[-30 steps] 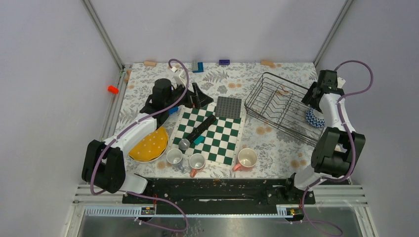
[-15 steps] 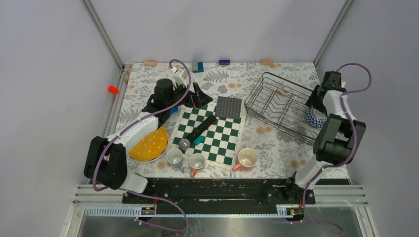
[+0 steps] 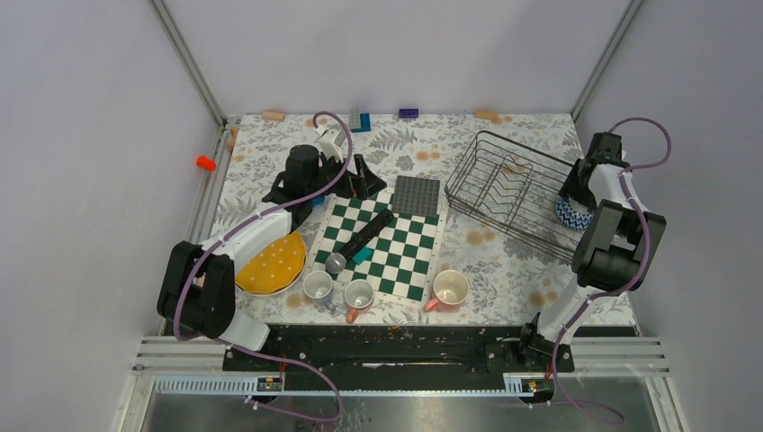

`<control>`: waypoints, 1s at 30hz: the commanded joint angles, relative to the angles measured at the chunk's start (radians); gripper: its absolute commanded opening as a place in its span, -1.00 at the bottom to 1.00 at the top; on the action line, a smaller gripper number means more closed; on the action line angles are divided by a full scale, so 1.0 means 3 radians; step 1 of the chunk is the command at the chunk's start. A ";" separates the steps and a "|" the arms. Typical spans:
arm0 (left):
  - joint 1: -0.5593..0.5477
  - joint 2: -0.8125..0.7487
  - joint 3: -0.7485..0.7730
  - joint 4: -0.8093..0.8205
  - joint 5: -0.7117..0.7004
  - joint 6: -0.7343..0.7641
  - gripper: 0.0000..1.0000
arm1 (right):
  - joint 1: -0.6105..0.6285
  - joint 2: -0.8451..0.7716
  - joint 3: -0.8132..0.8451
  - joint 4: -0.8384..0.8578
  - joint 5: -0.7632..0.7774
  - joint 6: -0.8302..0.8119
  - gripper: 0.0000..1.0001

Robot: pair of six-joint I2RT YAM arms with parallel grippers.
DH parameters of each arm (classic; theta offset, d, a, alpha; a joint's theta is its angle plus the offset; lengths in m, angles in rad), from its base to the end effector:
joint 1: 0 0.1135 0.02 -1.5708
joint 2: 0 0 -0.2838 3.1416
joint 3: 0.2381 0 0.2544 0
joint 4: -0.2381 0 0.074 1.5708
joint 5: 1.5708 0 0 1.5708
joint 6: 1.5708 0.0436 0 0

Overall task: Unload the mixed dishes from the dish rack
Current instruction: Pick up the bowl from the dish rack.

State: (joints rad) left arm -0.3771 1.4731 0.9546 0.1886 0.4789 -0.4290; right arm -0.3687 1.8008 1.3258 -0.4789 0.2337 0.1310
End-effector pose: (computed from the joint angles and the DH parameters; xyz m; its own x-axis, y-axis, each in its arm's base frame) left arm 0.3119 -0.1451 0.2890 -0.5784 -0.1680 -0.7983 0.5405 0.6540 -0.5293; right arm 0.3689 -0.1533 0.2352 -0.6922 0.4037 -0.5982 0.5709 0.8134 -0.1117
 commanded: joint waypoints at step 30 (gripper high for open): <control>0.0024 0.0129 0.0204 0.0149 0.0190 0.0060 0.98 | 0.0004 -0.0281 -0.0033 0.0256 -0.0281 0.0018 0.31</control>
State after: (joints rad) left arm -0.3771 1.5032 0.9634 0.1818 0.5056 -0.4183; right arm -0.3729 1.7493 1.2781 -0.4129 0.1158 0.1284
